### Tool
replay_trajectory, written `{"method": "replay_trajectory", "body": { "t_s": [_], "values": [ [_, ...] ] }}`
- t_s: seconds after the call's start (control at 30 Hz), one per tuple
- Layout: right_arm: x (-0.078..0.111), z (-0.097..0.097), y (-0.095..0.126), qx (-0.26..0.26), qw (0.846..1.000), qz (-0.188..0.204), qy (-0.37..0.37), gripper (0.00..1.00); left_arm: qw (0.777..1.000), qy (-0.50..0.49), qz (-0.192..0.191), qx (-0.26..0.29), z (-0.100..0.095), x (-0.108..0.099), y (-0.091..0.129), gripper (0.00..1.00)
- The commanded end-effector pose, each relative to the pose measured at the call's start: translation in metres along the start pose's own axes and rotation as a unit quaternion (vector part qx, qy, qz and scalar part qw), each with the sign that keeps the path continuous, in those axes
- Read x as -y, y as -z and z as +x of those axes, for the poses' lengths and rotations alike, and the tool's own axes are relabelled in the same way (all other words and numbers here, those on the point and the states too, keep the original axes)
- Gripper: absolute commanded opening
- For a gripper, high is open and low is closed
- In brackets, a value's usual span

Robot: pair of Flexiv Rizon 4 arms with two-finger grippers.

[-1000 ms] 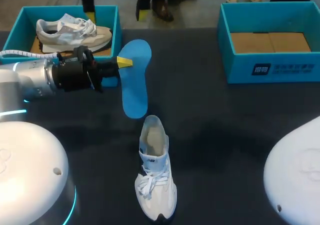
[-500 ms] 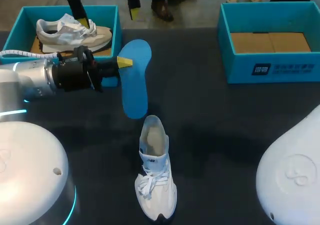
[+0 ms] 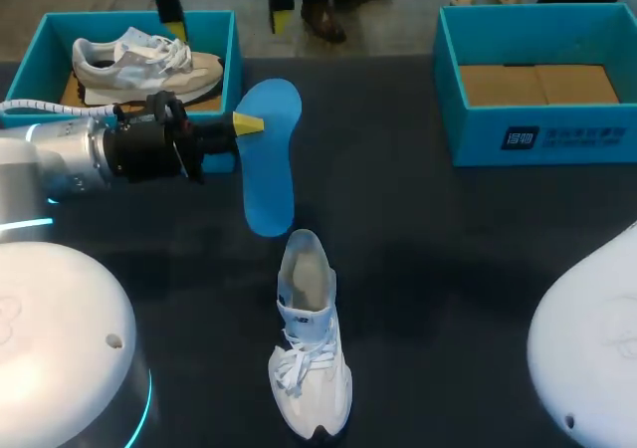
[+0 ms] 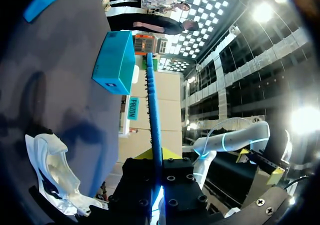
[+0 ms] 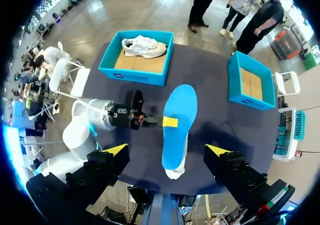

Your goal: Take the shoe out of the shoebox, open the shoe tongue, remove and reinsert the insole, then place the shoe into the shoebox

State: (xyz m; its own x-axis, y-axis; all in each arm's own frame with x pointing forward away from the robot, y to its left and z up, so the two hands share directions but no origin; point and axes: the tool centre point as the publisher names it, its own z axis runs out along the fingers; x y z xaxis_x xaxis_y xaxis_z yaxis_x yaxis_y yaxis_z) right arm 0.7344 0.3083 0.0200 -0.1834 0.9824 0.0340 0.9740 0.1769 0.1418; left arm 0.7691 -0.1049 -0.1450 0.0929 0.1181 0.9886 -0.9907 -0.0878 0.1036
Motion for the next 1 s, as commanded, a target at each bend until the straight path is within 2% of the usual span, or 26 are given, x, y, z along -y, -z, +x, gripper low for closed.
{"method": "replay_trajectory", "body": {
  "t_s": [0.03, 0.2, 0.3, 0.63, 0.8, 1.0],
  "values": [
    [0.003, -0.024, -0.002, -0.145, 0.989, 0.001, -0.007, 1.00, 1.000, 0.000, 0.000, 0.002, 0.001, -0.001, 0.000, 0.00],
    [0.004, -0.035, -0.006, -0.198, 0.980, 0.013, -0.016, 1.00, 1.000, 0.000, 0.000, 0.002, 0.001, -0.001, 0.000, 0.00],
    [0.004, -0.040, -0.009, -0.248, 0.969, 0.009, -0.010, 1.00, 1.000, 0.000, 0.000, 0.002, 0.001, -0.001, 0.000, 0.00],
    [0.008, -0.060, -0.024, -0.334, 0.942, 0.015, -0.023, 1.00, 1.000, 0.000, 0.000, 0.002, 0.001, -0.001, 0.000, 0.00],
    [0.008, -0.070, -0.031, -0.400, 0.916, 0.013, -0.018, 1.00, 1.000, 0.000, 0.000, 0.002, 0.001, -0.001, 0.000, 0.00],
    [0.009, -0.077, -0.041, -0.445, 0.895, 0.020, -0.019, 1.00, 1.000, 0.000, 0.000, 0.002, 0.001, -0.001, 0.000, 0.00]
  ]
}}
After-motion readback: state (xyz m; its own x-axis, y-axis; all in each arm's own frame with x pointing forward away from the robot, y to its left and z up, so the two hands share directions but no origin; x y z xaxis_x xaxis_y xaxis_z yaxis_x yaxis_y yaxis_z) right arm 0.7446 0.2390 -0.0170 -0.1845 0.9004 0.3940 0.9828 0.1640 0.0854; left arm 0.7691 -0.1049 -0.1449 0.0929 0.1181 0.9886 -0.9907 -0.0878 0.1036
